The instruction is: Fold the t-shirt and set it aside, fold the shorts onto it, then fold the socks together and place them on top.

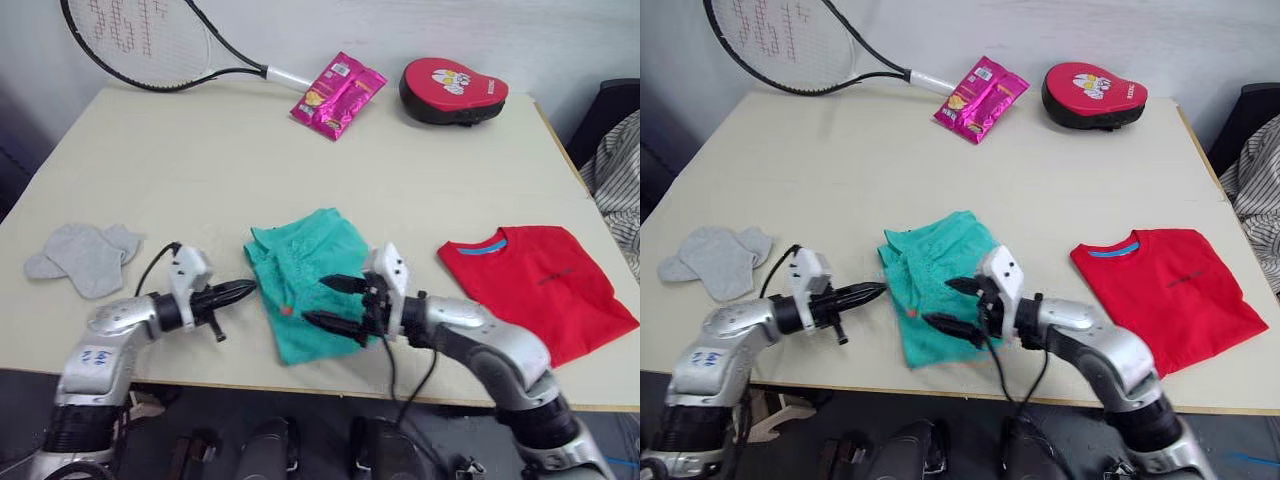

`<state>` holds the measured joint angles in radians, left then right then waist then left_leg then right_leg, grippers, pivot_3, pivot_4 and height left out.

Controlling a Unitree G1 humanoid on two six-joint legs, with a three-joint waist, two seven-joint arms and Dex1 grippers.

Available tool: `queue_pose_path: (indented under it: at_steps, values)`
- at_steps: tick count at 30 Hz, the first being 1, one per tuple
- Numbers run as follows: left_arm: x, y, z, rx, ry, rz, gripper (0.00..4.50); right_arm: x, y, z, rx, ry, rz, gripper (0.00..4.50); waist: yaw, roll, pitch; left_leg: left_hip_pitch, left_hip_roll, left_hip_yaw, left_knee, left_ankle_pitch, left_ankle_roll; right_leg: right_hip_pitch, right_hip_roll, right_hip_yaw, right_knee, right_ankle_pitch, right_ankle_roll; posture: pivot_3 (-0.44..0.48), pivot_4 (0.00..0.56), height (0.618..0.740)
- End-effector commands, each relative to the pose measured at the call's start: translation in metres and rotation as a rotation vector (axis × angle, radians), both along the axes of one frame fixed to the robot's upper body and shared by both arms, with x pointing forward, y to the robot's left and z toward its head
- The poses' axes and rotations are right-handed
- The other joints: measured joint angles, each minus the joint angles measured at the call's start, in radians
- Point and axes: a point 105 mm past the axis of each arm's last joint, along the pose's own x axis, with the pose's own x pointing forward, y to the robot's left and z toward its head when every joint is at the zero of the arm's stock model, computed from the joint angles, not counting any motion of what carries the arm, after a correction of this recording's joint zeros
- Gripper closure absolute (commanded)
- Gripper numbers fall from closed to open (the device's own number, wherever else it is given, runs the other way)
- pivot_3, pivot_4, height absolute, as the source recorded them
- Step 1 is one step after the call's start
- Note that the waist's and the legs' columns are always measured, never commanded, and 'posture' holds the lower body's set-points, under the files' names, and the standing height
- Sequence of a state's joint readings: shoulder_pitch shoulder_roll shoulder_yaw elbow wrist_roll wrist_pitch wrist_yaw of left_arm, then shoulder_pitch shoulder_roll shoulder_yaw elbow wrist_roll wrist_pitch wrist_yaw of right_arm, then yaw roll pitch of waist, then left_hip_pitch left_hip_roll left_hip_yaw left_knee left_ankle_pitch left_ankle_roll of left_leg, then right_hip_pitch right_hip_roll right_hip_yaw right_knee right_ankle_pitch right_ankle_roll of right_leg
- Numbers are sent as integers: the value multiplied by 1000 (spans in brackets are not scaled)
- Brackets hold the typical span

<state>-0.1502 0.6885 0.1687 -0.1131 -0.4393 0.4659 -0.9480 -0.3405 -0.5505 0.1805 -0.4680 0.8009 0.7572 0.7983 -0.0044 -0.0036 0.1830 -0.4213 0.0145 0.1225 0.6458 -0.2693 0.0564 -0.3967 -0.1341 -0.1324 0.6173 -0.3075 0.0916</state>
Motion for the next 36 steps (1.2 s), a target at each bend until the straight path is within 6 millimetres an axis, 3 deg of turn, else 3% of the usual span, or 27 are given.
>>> queue_pose_path:
  at_steps: [1, 5, 7, 9, 11, 13, 18, 22, 25, 30, 36]
  values:
    - [-9, 14, 15, 26, 1, -56, 4500, -9, -16, 29, 82, 4, 128, 705, 1, 0, 0, 0, 0, 0, 0, 0, -1, 1, 0, 0, -1, 0, 0, 0, 150, 740]
    - [0, 4, 45, -67, -69, -107, 4500, 27, -24, 41, 107, -81, 21, 1649, 3, 0, 1, 1, 0, 0, 1, -4, -3, 1, -1, 0, 0, 2, -2, 0, 150, 740]
    - [6, -27, 60, -137, -117, -181, 4500, 54, -19, 42, 111, -172, -52, 2370, 4, 0, 1, 1, 0, -1, 1, -3, -4, 1, -1, -1, 0, 2, -2, 0, 150, 740]
    - [7, -54, 53, -99, -110, -252, 4500, 72, -8, 33, 28, -269, -45, 3122, 3, 0, 1, 0, -1, 0, 1, 0, -7, 1, -1, -1, 0, 3, -1, 0, 150, 740]
    - [13, -62, 34, -9, -98, -265, 4500, 98, 1, 33, 19, -333, -96, 3746, -5, 0, 1, 0, -1, 2, 0, 1, -8, 1, 0, 0, 2, 3, -1, 0, 150, 740]
    - [19, -69, 27, 11, -109, -269, 4500, 115, 8, 38, 69, -331, -144, 4481, -20, 0, 1, 0, -1, 6, -1, 4, -3, -1, 3, 0, 4, 3, 0, 0, 150, 740]
    - [32, -114, 24, -49, -131, -264, 4500, 125, 33, -5, -115, -371, -58, 4481, -24, -1, 2, -1, 0, 8, 1, 8, -1, -1, 4, 0, 5, 3, 0, 0, 150, 740]
    - [42, -112, 10, 13, -137, -173, 4500, 136, 32, -17, -137, -344, -91, 4481, -25, -1, 2, 0, 0, 9, 2, 8, 0, 0, 3, 1, 6, 4, 1, 0, 150, 740]
    - [42, -104, -9, 54, -79, -125, 4500, 145, 23, -22, -127, -333, -143, 4481, -25, -1, 2, 1, 0, 8, 2, 8, -1, -1, 3, 1, 8, 4, 1, 0, 150, 740]
    - [37, -87, -31, 68, 9, -60, 4500, 171, -10, -26, -123, -319, -353, 4481, -28, 0, 2, 2, 0, 7, 1, 8, -2, 0, 2, 2, 8, 4, 1, 0, 150, 740]
    - [38, -91, -20, 7, -20, -52, 4500, 182, -43, -18, -60, -294, -479, 4481, -33, 0, 2, 9, 0, 9, -1, 8, -3, 5, 2, 4, 8, 3, 0, 0, 150, 740]
